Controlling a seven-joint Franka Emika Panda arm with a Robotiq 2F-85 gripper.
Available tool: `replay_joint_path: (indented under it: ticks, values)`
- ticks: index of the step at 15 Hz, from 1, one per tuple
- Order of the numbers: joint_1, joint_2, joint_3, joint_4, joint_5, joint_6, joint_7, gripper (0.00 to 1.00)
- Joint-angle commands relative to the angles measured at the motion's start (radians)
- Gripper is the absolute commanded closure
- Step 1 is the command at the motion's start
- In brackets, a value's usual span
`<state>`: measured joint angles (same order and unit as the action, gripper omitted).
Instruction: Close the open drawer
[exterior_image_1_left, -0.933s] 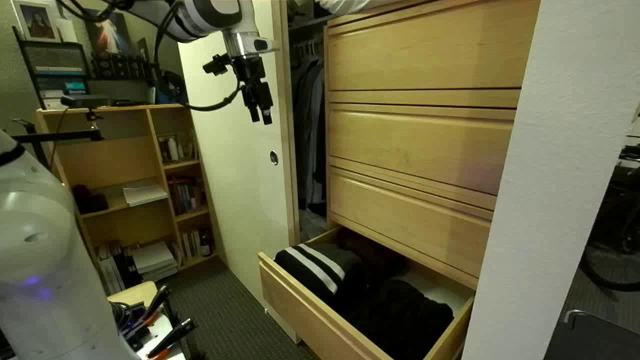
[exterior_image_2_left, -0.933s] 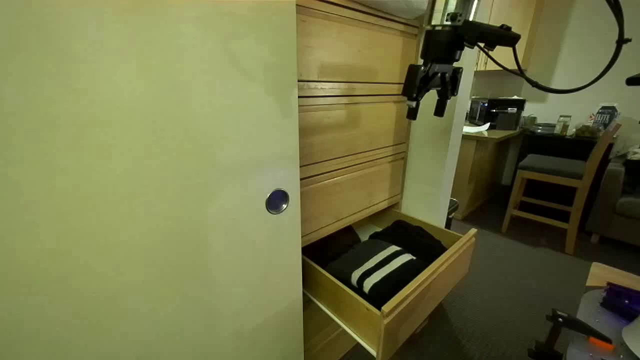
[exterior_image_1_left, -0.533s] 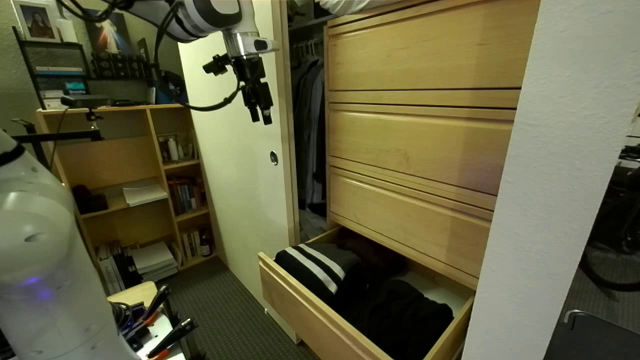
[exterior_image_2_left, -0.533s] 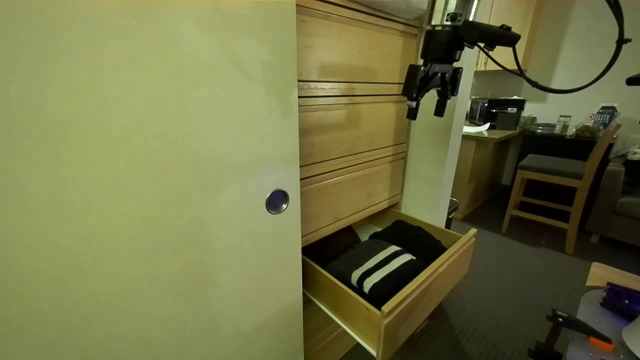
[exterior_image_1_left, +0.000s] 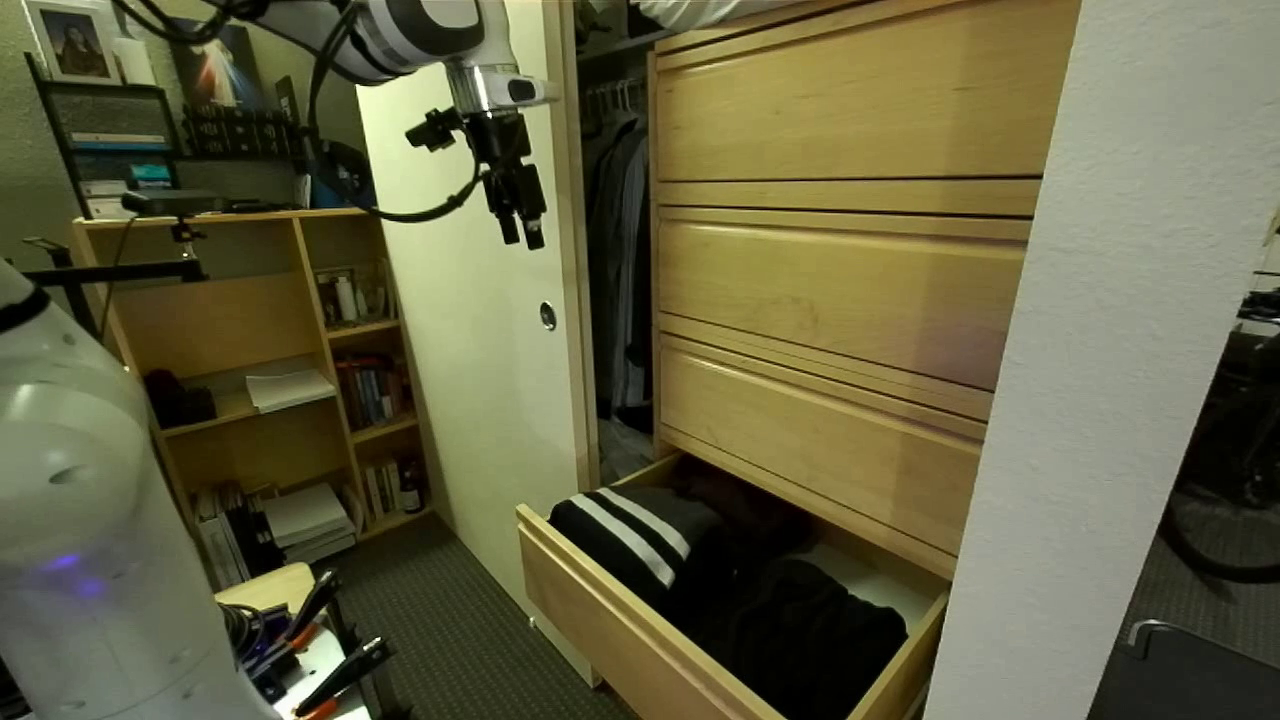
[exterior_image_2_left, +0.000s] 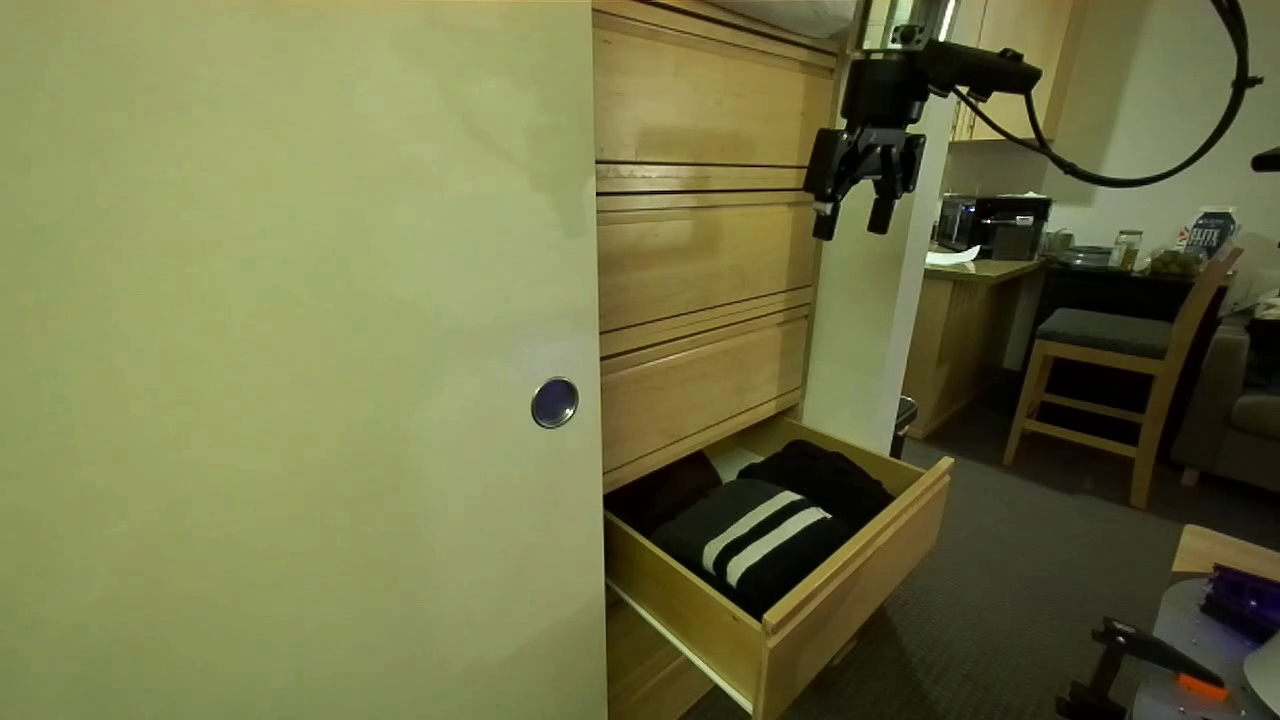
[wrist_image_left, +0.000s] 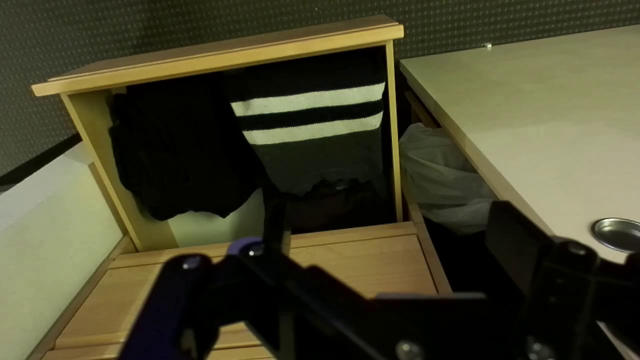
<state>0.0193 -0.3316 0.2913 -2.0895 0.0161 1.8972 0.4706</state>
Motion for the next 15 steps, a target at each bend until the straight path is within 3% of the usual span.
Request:
replay_joint_path:
  ticks: [1, 15]
  values:
    - [0.027, 0.004, -0.023, 0.002, -0.009, -0.002, 0.007, 0.00]
    - [0.043, 0.019, -0.042, -0.046, -0.018, 0.027, -0.012, 0.00]
